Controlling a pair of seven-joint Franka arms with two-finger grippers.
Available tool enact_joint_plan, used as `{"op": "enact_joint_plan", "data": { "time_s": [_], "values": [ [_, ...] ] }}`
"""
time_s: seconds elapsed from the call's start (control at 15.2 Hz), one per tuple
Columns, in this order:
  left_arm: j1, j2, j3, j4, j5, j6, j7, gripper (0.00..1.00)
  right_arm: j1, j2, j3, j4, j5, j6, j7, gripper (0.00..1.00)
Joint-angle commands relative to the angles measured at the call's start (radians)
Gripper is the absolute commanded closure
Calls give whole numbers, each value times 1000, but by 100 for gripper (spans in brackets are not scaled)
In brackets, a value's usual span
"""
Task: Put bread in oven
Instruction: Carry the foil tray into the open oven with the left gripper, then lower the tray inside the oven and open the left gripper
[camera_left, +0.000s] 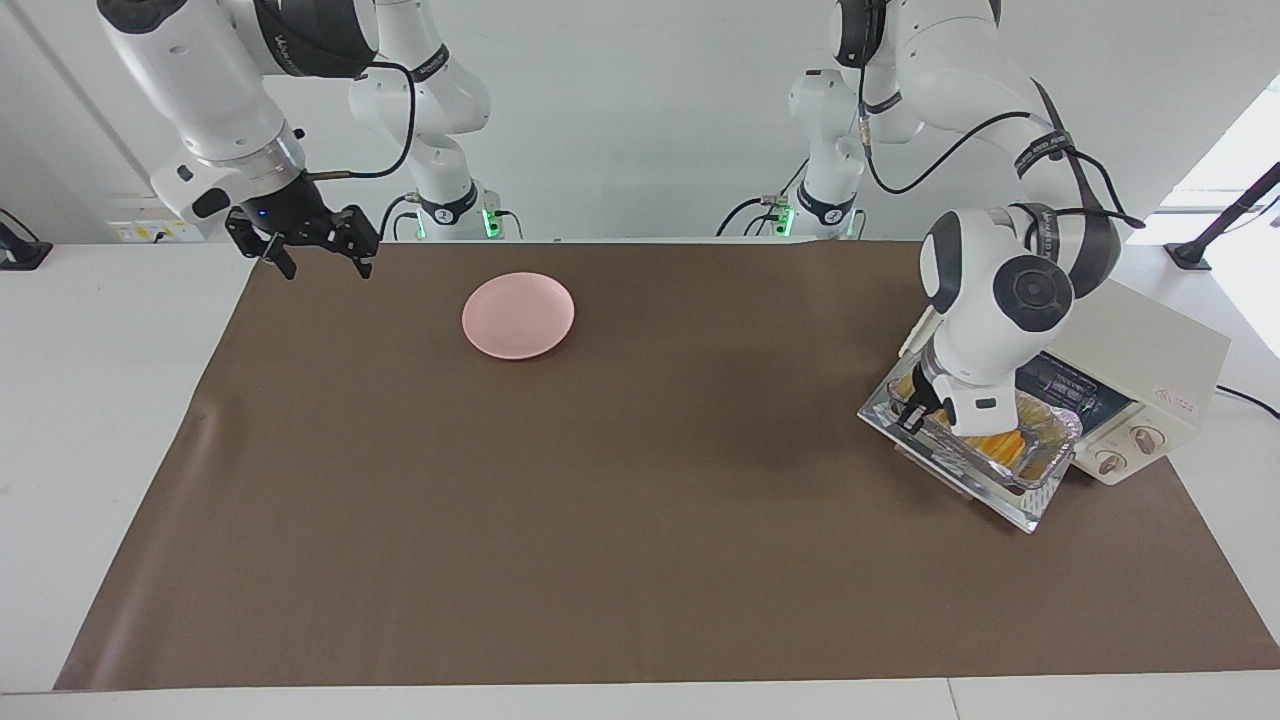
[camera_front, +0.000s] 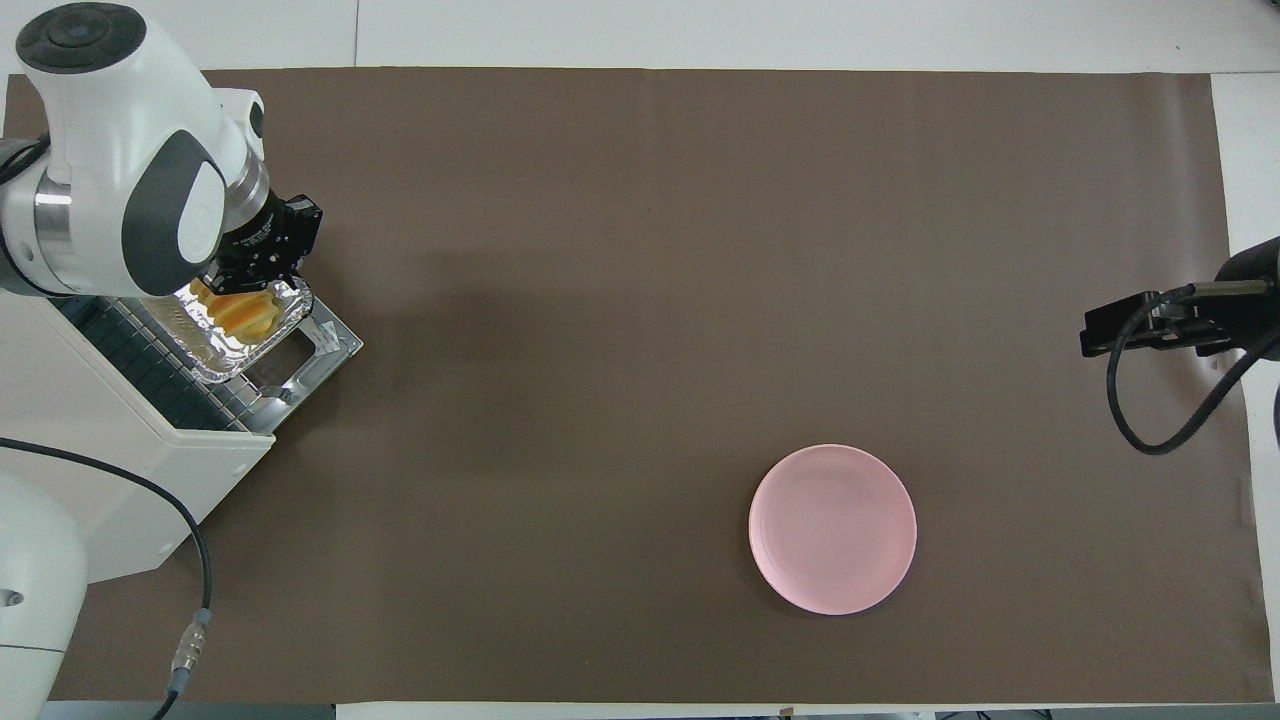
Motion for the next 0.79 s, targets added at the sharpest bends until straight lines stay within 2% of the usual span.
{"op": "enact_joint_plan", "data": {
  "time_s": [0.0, 0.26, 0.72],
  "values": [
    [38, -1, -2, -7, -7, -12, -22, 100, -14, -3, 11, 0, -15, -13, 11, 0],
    [80, -10, 3, -33, -4, -22, -22, 100, -14, -3, 11, 0, -15, -13, 11, 0],
    [78, -17, 23, -34, 7, -114, -12, 100, -14, -3, 11, 0, -15, -13, 11, 0]
  ]
}}
